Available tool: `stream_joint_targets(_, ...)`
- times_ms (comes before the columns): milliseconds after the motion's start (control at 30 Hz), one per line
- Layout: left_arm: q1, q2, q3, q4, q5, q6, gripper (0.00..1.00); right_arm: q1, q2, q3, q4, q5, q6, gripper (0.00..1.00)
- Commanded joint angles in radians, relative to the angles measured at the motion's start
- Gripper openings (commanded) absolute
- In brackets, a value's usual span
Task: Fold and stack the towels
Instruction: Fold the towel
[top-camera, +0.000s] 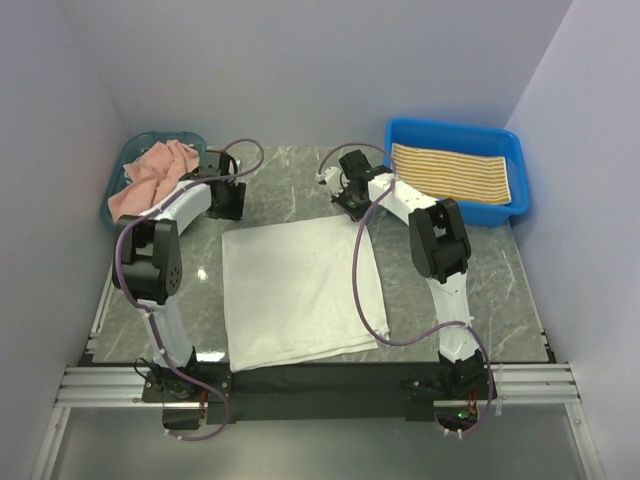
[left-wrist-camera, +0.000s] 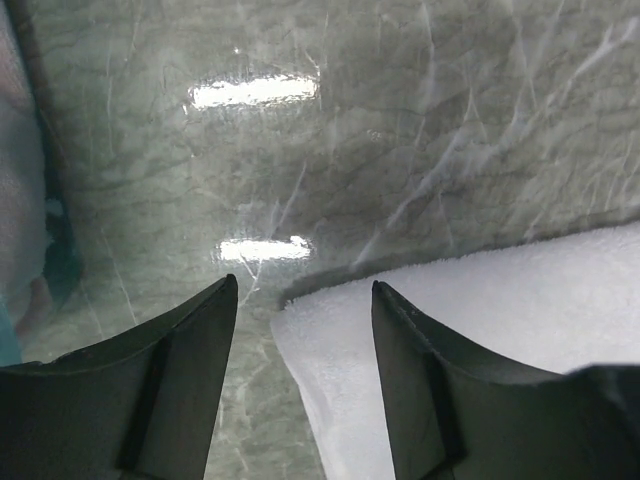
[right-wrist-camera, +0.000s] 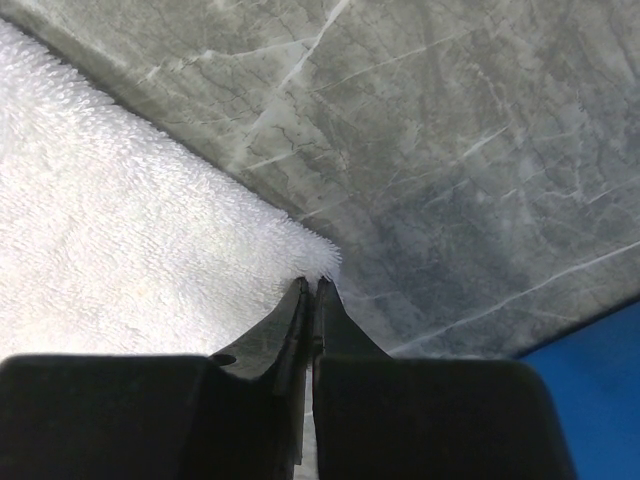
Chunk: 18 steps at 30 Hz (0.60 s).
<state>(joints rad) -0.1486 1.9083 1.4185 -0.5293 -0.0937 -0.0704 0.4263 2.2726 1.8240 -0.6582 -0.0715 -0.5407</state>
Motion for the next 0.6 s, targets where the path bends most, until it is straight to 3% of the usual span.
stream_joint_targets(0,0.018,0.008,0.031,-0.043,0.043,0.115,0.63,-0.02,0.002,-0.045,-0.004,0.018,0.01,0.0)
stream_joint_targets(267,0.029,0.028,-0.003,-0.052,0.061,0.139,0.66,-0.018,0.004,-0.037,-0.015,0.024,0.013,0.0)
stream_joint_targets(567,0.029,0.069,0.008,-0.08,0.101,0.146,0.61,-0.02,-0.002,-0.046,0.0,0.03,0.013,0.0)
